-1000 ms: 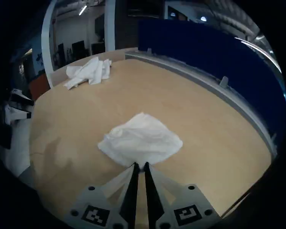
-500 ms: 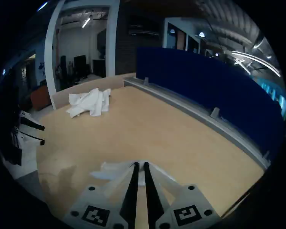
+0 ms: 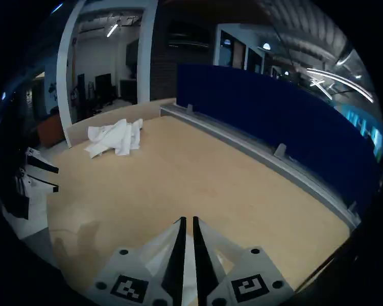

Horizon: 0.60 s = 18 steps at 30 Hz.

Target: Fold towel

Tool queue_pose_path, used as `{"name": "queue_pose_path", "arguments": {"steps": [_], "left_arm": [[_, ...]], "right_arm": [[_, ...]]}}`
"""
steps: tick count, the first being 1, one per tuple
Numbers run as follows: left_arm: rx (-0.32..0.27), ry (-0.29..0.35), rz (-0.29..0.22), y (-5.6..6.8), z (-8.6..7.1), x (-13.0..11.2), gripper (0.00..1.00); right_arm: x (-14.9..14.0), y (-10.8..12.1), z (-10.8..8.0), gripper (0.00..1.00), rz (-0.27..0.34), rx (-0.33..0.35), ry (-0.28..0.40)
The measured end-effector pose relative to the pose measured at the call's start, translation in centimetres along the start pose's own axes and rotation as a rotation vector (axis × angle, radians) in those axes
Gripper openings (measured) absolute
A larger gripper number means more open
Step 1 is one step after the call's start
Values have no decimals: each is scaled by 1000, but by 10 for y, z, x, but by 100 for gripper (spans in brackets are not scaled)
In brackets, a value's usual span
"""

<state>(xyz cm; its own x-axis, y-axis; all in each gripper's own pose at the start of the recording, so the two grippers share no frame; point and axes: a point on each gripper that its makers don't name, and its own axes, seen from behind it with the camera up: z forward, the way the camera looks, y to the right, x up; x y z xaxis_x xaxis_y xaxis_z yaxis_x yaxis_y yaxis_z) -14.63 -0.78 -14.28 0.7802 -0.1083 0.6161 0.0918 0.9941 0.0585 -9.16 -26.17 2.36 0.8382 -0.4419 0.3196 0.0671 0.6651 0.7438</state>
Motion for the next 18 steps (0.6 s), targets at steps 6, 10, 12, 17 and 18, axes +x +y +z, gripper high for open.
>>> {"name": "queue_pose_path", "arguments": {"steps": [6,10,12,17,18], "left_arm": [[-1,-2,-1,-1,1,0,96],[-2,-3,4,0,1,1,96],[-2,-3,5,1,1,1,96],[-3,-7,2,2,2,1,96],[-3,-8,2,2,2,1,96]], "right_arm": [[-2,6,2,12,0,-21,-1],[-7,12,6,53,-2,-48,-12],[-10,12,6,56,-3,-43,-18],[-14,14,5,57,1,-42,-18],[-15,14,5,57,2,-41,-19]]}}
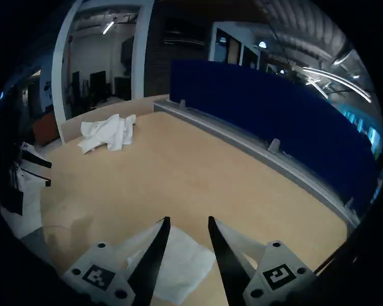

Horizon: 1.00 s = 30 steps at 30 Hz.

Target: Fold towel

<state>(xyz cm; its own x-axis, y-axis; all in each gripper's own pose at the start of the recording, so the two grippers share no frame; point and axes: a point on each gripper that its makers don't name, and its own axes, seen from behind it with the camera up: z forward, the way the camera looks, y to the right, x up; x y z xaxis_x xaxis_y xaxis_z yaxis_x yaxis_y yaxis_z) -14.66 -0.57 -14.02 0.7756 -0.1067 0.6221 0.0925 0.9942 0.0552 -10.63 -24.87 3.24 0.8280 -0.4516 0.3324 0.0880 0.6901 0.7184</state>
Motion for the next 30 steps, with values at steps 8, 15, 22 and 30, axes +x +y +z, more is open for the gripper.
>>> {"name": "queue_pose_path", "arguments": {"steps": [8,15,22,30], "left_arm": [[-1,-7,7,5,3,-2,96],[-2,-26,17,11,4,-9,96],[-4,-39,17,14,6,-14,96],[-7,-50,23,17,6,-14,96]], "right_arm": [[-35,3,-2,73,6,15,-48],[-91,-1,-4,82,12,35,-137],[-139,-2,-12,82,11,45,-214],[-172,-2,-19,82,20,56,-274]]}}
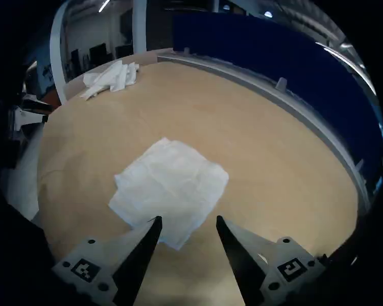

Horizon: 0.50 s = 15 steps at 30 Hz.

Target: Fold towel

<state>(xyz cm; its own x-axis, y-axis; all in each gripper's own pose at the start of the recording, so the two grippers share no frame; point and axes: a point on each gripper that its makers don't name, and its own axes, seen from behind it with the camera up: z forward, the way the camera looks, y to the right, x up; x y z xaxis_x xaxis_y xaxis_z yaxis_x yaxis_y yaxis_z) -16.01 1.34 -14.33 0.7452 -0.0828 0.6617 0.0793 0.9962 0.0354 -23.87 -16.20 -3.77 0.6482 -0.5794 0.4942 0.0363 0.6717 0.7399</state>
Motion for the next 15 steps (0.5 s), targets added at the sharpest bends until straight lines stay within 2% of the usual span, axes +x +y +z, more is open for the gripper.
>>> {"name": "queue_pose_path", "arguments": {"steps": [5,7,9,13,15], "left_arm": [[0,-2,-1,0,2,0,96],[0,-2,-2,0,2,0,96],[0,-3,-3,-1,2,0,96],[0,-3,0,-1,1,0,96],[0,-4,2,-1,1,0,96]], "right_arm": [[-22,-8,1,78,-20,17,-47],[-28,-10,1,73,-27,23,-59],[-31,-12,2,64,-32,29,-67],[-33,-14,3,37,-32,33,-72],[-33,-14,3,30,-32,34,-72]]}}
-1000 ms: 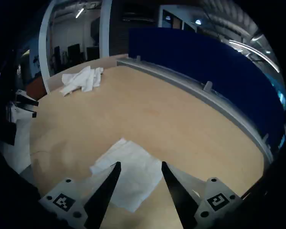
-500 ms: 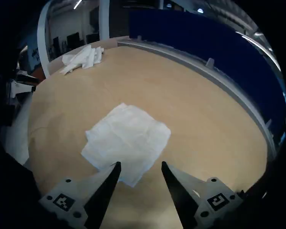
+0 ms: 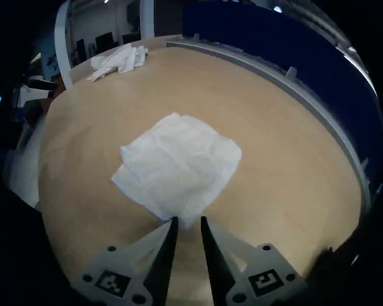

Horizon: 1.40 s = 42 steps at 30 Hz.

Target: Fold towel

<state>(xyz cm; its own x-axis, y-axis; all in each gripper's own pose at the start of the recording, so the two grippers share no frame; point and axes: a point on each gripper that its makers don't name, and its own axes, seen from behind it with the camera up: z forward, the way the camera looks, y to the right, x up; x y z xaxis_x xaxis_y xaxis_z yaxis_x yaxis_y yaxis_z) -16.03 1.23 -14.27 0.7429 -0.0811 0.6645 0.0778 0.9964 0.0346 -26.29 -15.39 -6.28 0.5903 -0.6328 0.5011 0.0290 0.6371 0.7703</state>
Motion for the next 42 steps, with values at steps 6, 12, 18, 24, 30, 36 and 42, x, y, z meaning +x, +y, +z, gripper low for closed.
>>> {"name": "queue_pose_path", "arguments": {"steps": [6,12,18,24,30,36,42], "left_arm": [[0,1,-3,-1,-2,0,96],[3,0,-1,-2,-3,-1,96],[3,0,-1,-2,-2,-3,96],[3,0,3,-1,-3,-3,96],[6,0,-1,-2,-3,-2,96],[6,2,0,-1,-3,1,96],[2,13,5,1,-2,6,96]], "right_arm": [[-1,1,0,28,-9,-5,-7],[-6,0,-1,28,-20,-4,-23],[-5,-1,2,26,-9,0,-17],[-3,-1,3,12,-13,1,-20],[-2,1,0,6,-15,-8,-23],[8,6,-4,4,-9,-28,1],[37,7,-17,4,-3,-40,74]]}}
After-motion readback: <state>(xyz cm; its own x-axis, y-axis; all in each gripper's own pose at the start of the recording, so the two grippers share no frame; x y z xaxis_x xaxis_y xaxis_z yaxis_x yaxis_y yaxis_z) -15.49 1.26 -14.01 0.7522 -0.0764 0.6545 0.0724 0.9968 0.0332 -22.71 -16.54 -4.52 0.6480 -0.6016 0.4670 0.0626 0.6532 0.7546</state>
